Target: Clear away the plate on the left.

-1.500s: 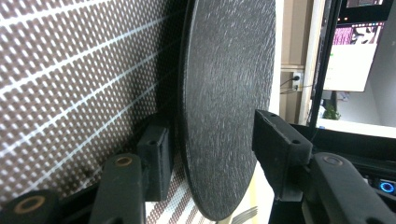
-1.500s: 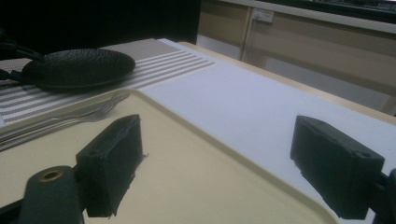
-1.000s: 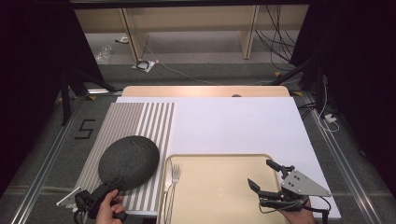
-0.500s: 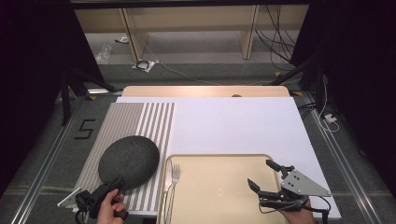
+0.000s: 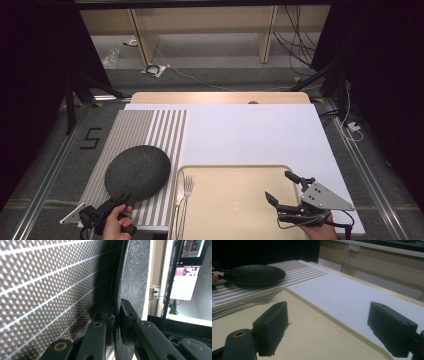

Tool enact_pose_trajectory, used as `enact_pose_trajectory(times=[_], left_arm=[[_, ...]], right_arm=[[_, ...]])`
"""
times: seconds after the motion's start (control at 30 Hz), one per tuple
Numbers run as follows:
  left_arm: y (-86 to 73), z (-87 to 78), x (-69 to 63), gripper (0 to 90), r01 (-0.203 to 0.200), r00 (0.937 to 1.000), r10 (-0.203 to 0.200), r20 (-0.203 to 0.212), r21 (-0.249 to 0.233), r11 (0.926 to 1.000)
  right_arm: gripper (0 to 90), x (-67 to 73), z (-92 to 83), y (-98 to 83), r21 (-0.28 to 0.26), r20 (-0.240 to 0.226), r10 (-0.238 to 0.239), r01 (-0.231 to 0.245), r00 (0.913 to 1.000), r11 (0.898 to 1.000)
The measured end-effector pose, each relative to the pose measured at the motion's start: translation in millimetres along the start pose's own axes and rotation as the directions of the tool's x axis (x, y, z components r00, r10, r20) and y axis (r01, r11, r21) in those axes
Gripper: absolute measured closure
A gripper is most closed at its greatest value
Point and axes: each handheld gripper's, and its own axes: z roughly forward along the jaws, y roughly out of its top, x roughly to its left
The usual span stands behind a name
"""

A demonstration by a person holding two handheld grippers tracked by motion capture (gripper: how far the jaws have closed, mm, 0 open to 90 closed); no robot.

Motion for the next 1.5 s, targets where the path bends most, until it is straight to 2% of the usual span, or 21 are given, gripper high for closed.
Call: enact_pose_trajectory(times=[0.37, 0.7, 0.93, 1.13, 1.33, 1.5], left_arm=[[-0.1, 0.3, -0.7, 85.1, -0.020, 0.9995, 0.020, 0.024, 0.015, 0.9997], [2.0, 2.1, -0.7, 85.2, 0.011, 0.9994, -0.012, 0.031, 0.037, 0.9992], [-1.1, 2.6, -3.0, 85.1, 0.010, 0.9991, -0.014, 0.040, 0.082, 0.9966], [-3.4, 3.7, -5.1, 84.9, 0.011, 0.9964, -0.021, 0.082, 0.119, 0.9929], [-6.9, 3.8, -7.0, 84.7, -0.002, 0.9959, -0.011, 0.090, 0.149, 0.9888], [-8.1, 3.9, -8.6, 84.7, -0.014, 0.9948, -0.001, 0.101, 0.154, 0.9880]], right_arm=[[17.6, 0.1, -0.3, 0.1, 0.001, 0.000, -0.001, 0.001, 1.0000, 1.000], [17.6, 0.2, -0.6, 0.3, 0.002, 0.000, -0.003, 0.003, 1.0000, 1.000], [17.6, -0.2, -0.8, 0.2, 0.000, -0.001, -0.002, 0.002, 1.0000, 1.000], [17.6, 0.0, -1.0, 0.3, 0.000, -0.001, -0.003, 0.003, 1.0000, 1.000], [17.6, -0.2, -1.1, 0.3, -0.001, 0.001, -0.002, 0.002, 1.0000, 1.000], [17.6, -0.2, -1.0, 0.3, -0.001, 0.000, -0.003, 0.003, 1.0000, 1.000]])
